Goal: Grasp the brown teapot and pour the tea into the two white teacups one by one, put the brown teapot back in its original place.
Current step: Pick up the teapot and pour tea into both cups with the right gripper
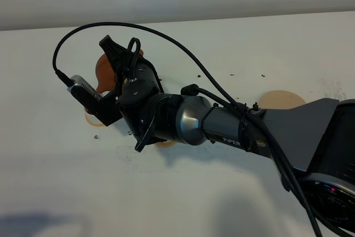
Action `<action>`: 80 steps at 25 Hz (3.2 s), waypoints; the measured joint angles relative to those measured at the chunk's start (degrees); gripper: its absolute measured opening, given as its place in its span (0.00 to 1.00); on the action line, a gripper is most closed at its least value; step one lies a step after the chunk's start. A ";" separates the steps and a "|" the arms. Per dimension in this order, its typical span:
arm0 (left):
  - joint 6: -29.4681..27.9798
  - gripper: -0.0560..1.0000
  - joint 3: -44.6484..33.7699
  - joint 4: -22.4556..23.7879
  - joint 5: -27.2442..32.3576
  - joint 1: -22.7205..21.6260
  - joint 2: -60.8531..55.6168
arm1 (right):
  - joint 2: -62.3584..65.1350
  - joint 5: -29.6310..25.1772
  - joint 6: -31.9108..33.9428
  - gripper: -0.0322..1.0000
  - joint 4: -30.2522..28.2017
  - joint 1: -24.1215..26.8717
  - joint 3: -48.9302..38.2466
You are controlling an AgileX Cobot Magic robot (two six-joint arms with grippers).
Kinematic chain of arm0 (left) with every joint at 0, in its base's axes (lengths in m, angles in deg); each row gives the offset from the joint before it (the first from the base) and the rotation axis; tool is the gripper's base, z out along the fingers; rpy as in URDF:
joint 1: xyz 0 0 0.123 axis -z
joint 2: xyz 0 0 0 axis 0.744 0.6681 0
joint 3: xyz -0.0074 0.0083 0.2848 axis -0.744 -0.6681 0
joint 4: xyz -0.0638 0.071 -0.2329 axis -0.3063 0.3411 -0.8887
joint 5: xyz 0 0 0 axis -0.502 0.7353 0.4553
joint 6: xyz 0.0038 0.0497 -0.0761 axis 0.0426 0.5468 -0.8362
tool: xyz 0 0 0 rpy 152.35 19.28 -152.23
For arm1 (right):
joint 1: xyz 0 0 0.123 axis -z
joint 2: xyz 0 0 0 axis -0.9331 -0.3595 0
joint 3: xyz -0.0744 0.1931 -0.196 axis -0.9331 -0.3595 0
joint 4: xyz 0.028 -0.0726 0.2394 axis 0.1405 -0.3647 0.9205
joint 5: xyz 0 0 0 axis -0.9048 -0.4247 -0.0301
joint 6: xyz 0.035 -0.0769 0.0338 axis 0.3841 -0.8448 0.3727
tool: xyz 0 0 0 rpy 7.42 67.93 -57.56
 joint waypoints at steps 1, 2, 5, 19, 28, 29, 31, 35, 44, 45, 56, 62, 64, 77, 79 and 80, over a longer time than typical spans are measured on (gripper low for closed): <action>0.00 0.41 0.00 0.00 0.00 0.00 0.00 | 0.00 0.05 0.00 0.14 -0.19 0.00 0.00; 0.33 0.41 0.00 0.00 0.00 0.00 0.00 | 0.00 0.05 0.00 0.14 -0.64 0.00 0.00; 0.00 0.41 0.00 0.00 0.00 0.00 0.00 | 0.00 0.12 0.05 0.14 -1.03 0.00 0.00; 0.00 0.41 0.00 0.00 0.00 0.00 0.00 | 0.00 0.35 0.24 0.14 -2.68 0.00 0.00; 0.00 0.41 0.00 0.00 0.00 0.00 0.00 | 0.00 0.52 0.19 0.14 -4.00 0.00 0.00; 0.00 0.41 0.00 0.00 0.00 0.00 0.00 | 0.00 0.52 0.19 0.14 -4.00 0.00 0.00; 0.00 0.41 0.00 0.00 0.00 0.00 0.00 | 0.00 0.52 0.19 0.14 -4.00 0.00 0.00; 0.00 0.41 0.00 0.00 0.00 0.00 0.00 | 0.00 0.52 0.19 0.14 -4.21 0.00 0.00; 0.00 0.41 0.00 0.00 0.00 0.00 0.00 | 0.00 0.46 0.25 0.14 -5.60 0.00 0.00; 0.00 0.41 0.00 0.00 0.00 0.00 0.00 | 0.00 0.46 0.25 0.14 -5.61 0.00 0.00; 0.00 0.41 0.00 0.00 0.00 0.00 0.00 | 0.00 0.46 0.19 0.14 -5.66 0.00 0.00; 0.00 0.41 0.00 0.00 0.00 0.00 0.00 | 0.00 0.46 0.19 0.14 -5.66 0.00 0.00; 0.00 0.41 0.00 0.00 0.00 0.00 0.00 | 0.00 0.46 0.25 0.14 -5.66 0.00 0.00; 0.33 0.41 0.00 0.00 0.00 0.00 0.00 | 0.00 0.31 0.25 0.14 -5.04 -0.71 0.00; 0.00 0.41 0.00 0.00 0.00 0.00 0.00 | 0.00 0.31 0.21 0.14 -4.10 -0.71 0.00; 0.00 0.41 0.00 0.00 0.00 0.00 0.00 | 0.00 0.26 0.21 0.14 -3.60 -0.71 0.00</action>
